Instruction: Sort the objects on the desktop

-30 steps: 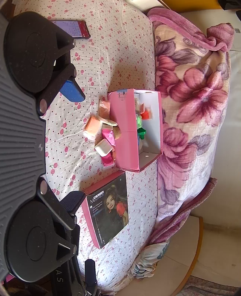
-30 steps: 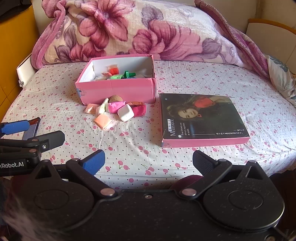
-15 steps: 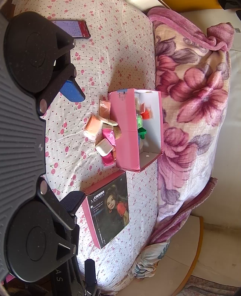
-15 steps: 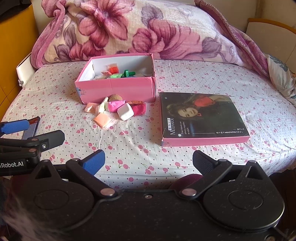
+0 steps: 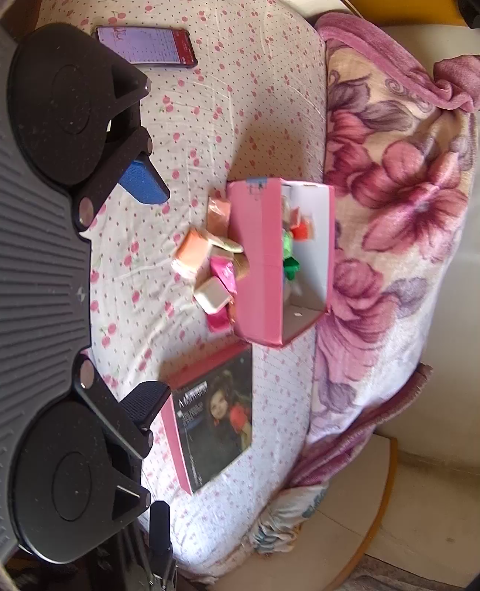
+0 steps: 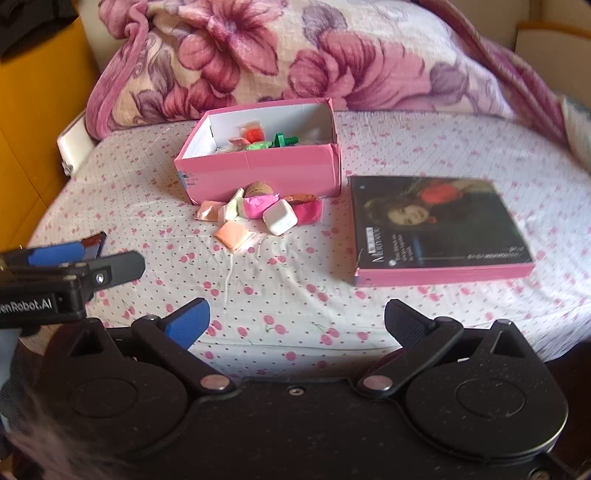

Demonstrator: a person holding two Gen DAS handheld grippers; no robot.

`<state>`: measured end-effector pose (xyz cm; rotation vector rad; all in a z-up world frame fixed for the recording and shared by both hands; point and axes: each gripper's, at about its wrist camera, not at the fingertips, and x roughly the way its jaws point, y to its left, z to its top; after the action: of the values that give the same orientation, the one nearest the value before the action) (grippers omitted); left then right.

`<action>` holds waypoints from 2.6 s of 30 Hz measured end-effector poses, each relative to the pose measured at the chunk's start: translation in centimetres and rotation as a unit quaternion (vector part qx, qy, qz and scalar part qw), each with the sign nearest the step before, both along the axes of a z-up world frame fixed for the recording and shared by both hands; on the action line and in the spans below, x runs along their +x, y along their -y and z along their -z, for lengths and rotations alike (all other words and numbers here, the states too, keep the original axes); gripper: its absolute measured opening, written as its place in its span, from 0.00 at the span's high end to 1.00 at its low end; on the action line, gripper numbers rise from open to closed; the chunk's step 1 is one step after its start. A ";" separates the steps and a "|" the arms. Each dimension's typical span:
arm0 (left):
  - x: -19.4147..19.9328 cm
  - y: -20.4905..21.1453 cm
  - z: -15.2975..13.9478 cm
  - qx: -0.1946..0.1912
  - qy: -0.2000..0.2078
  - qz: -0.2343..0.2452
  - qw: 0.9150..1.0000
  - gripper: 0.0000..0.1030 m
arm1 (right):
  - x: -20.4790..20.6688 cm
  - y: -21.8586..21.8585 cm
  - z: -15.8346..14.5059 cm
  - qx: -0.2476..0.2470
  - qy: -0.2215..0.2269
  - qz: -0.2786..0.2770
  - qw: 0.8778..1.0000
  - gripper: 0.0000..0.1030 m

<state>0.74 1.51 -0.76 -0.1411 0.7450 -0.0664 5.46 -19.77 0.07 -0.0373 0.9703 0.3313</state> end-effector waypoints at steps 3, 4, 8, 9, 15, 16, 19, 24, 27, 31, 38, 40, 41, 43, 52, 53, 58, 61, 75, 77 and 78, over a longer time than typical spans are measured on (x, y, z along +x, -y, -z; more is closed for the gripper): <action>0.2 -0.5 1.1 0.002 -0.003 0.000 1.000 0.00 | 0.7 0.0 0.9 0.004 -0.005 -0.001 1.000 0.01; 0.4 -0.7 1.5 0.002 -0.004 0.000 1.000 0.00 | 1.1 0.1 1.2 0.008 -0.009 0.000 1.000 0.01; 1.4 -1.6 2.9 0.006 -0.005 -0.010 1.000 0.00 | 3.0 -0.7 2.5 0.011 -0.007 -0.018 1.000 0.01; 1.6 -1.9 3.2 0.007 -0.006 -0.012 1.000 0.00 | 3.5 -1.0 2.8 0.011 -0.006 -0.024 1.000 0.01; 3.7 -3.6 5.2 -0.006 -0.004 -0.019 1.000 0.00 | 6.4 -2.4 4.7 0.011 0.000 -0.057 0.998 0.01; 4.3 -3.6 5.5 0.002 -0.006 -0.017 1.000 0.00 | 7.0 -2.7 5.1 0.009 0.000 -0.061 0.998 0.01; 6.3 -3.5 6.5 0.028 -0.013 0.000 1.000 0.00 | 9.0 -3.3 6.0 -0.002 -0.008 -0.067 0.998 0.01; 9.4 -3.5 7.8 0.047 -0.022 0.016 0.999 0.00 | 12.0 -3.7 7.4 0.005 -0.007 -0.073 0.997 0.01; 11.0 -2.9 9.0 0.067 -0.018 0.030 0.997 0.01 | 13.7 -3.9 8.2 0.008 -0.005 -0.075 0.997 0.01; 13.0 -2.4 10.5 0.066 -0.021 0.066 0.995 0.01 | 15.1 -4.5 9.3 0.006 -0.006 -0.084 0.996 0.01; 16.0 -1.6 13.3 0.082 -0.031 0.101 0.991 0.16 | 17.4 -5.6 11.3 -0.001 -0.009 -0.103 0.995 0.01; 16.3 -1.8 14.0 0.084 -0.032 0.109 0.990 0.16 | 18.0 -5.9 11.9 -0.003 -0.010 -0.108 0.994 0.02; 16.5 -1.8 14.3 0.086 -0.033 0.112 0.989 0.16 | 18.3 -6.1 12.1 -0.003 -0.010 -0.110 0.994 0.02; 17.0 -2.1 15.0 0.084 -0.037 0.117 0.989 0.18 | 18.9 -6.5 12.5 -0.002 -0.009 -0.113 0.994 0.03; 18.2 -2.8 17.1 0.058 -0.042 0.133 0.989 0.29 | 20.3 -8.2 14.0 -0.014 0.002 -0.139 0.990 0.21; 18.2 -2.9 17.2 0.057 -0.043 0.134 0.988 0.32 | 20.2 -8.4 14.1 -0.019 0.003 -0.143 0.990 0.22; 17.8 -4.1 16.8 0.050 -0.047 0.134 0.989 0.45 | 19.9 -9.2 14.8 -0.039 0.009 -0.163 0.986 0.24; 17.3 -4.9 16.4 0.047 -0.050 0.134 0.989 0.46 | 19.7 -9.7 15.1 -0.051 0.012 -0.175 0.983 0.25; 16.4 -8.0 16.3 0.033 -0.054 0.105 0.993 0.32 | 18.9 -12.3 17.0 -0.111 0.029 -0.232 0.966 0.28; 16.5 -8.1 16.4 0.034 -0.051 0.104 0.993 0.32 | 18.7 -12.7 17.5 -0.121 0.032 -0.242 0.962 0.28; 16.5 -8.0 16.5 0.035 -0.049 0.106 0.993 0.32 | 18.6 -12.8 17.6 -0.124 0.035 -0.244 0.961 0.28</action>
<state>17.29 9.56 -17.26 0.0023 0.8581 -0.2363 24.06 -6.97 -17.57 -0.5222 0.9207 0.6551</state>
